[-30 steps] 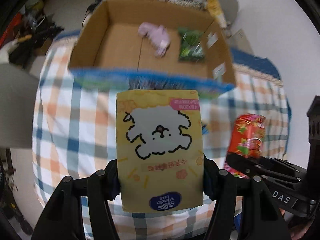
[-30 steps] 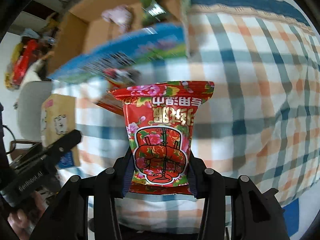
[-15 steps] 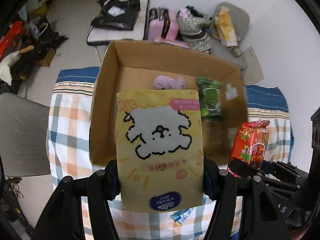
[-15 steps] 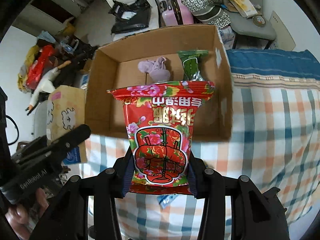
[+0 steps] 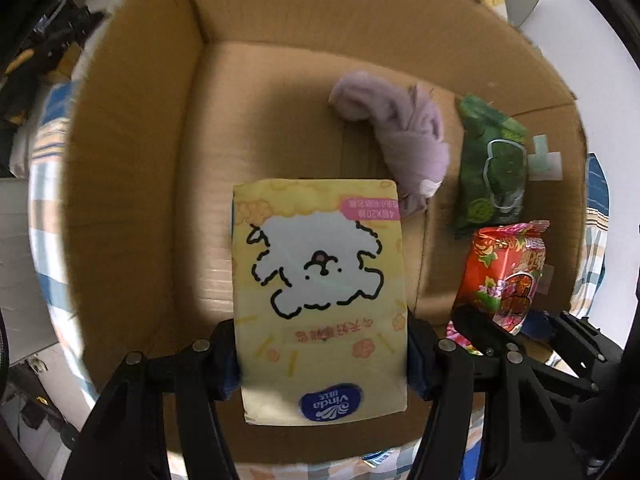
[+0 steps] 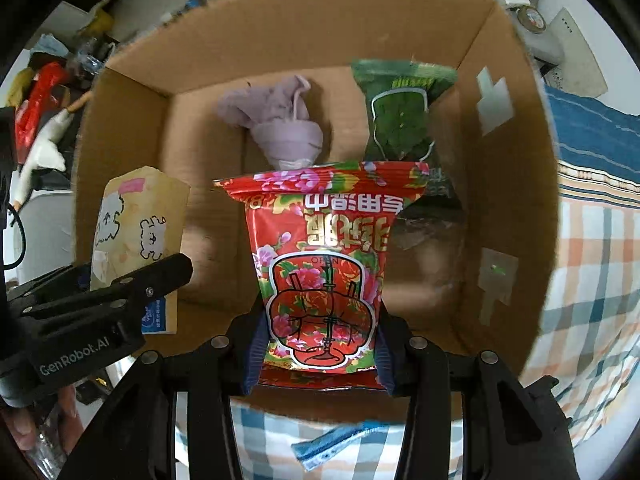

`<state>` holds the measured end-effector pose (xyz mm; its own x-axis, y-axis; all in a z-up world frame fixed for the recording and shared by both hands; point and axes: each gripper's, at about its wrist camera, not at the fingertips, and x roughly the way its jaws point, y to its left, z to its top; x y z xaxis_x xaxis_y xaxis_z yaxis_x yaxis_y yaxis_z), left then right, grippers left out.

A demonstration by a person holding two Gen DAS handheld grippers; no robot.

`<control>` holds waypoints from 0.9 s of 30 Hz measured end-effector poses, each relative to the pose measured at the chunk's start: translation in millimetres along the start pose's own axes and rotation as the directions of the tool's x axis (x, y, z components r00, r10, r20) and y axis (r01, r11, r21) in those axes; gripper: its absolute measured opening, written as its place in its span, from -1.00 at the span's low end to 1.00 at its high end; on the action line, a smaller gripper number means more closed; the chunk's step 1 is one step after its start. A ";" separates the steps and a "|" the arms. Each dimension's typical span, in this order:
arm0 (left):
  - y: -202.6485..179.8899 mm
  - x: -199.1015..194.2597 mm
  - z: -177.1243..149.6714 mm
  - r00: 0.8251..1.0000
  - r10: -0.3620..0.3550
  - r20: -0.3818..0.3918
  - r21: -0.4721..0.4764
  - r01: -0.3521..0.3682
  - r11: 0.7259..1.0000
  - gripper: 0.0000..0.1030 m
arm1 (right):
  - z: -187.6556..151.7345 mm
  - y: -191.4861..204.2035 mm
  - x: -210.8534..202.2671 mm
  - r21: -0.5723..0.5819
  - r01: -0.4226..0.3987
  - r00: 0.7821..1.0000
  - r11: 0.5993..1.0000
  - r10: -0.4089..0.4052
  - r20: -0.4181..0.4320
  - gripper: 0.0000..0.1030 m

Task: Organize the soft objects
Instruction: 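Lower both held items into the box and open both tools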

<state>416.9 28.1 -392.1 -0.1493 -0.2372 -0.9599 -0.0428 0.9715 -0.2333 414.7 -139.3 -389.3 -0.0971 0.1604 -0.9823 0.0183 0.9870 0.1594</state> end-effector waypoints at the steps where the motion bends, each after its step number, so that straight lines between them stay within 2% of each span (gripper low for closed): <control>1: 0.3 4.2 1.4 1.000 0.002 -0.009 0.004 -0.002 1.000 0.17 | 2.6 -0.1 6.9 0.000 0.001 1.000 1.000 -0.001 -0.009 -0.08; 6: 2.9 19.1 6.8 0.999 0.002 -0.037 0.001 -0.002 1.000 0.18 | 8.3 -2.7 30.4 0.008 0.010 0.999 1.000 -0.010 -0.037 -0.08; 10: 1.5 22.6 8.1 0.998 0.002 -0.062 -0.009 -0.003 1.000 0.18 | 13.7 -7.3 41.8 0.024 -0.015 0.998 1.000 0.017 -0.055 -0.06; 14: -3.4 19.6 7.8 0.998 -0.002 -0.057 -0.005 0.002 1.000 0.28 | 17.1 -9.6 49.1 0.021 -0.020 0.997 1.000 0.021 -0.076 -0.04; 15: -5.1 17.7 8.3 0.999 0.001 -0.053 0.000 -0.001 1.000 0.29 | 14.4 -12.7 47.7 0.018 -0.025 0.997 1.000 0.026 -0.077 0.00; 16: -7.5 15.2 7.5 0.999 0.006 -0.045 0.005 -0.006 1.000 0.39 | 14.0 -12.9 47.3 0.019 -0.026 0.997 0.999 0.027 -0.078 0.10; 17: -9.3 12.9 6.4 0.999 0.011 -0.038 0.008 -0.010 1.000 0.58 | 13.3 -12.8 47.8 0.018 -0.026 0.997 1.000 0.027 -0.075 0.13; 18: -11.1 9.5 4.8 1.000 0.016 -0.027 0.010 -0.015 1.000 0.65 | 13.3 -12.4 46.2 0.011 -0.023 0.997 1.000 0.024 -0.071 0.19; 20: -14.5 2.7 2.0 1.000 0.026 -0.009 0.016 -0.025 1.000 0.73 | 12.5 -11.2 41.8 -0.002 -0.006 0.998 1.000 0.006 -0.060 0.28; 23: -18.4 -11.2 -6.4 0.997 0.059 0.045 0.018 -0.060 0.998 0.88 | 9.7 -4.2 33.3 -0.015 0.021 0.999 1.000 -0.022 -0.041 0.53; 25: -21.0 -24.1 -12.6 0.994 0.068 0.090 0.015 -0.070 0.997 0.92 | 5.2 -2.9 26.0 -0.021 0.043 0.999 0.999 -0.044 -0.029 0.78; 27: -18.6 -34.3 -21.8 0.986 0.079 0.148 0.016 -0.082 0.996 0.94 | -2.4 -1.5 17.2 -0.025 0.053 0.999 0.998 -0.053 -0.012 0.88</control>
<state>401.3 18.0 -351.4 -0.0048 -0.1564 -0.9877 -0.0143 0.9876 -0.1563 410.6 -138.0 -406.1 -0.1098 0.1080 -0.9881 -0.0113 0.9939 0.1099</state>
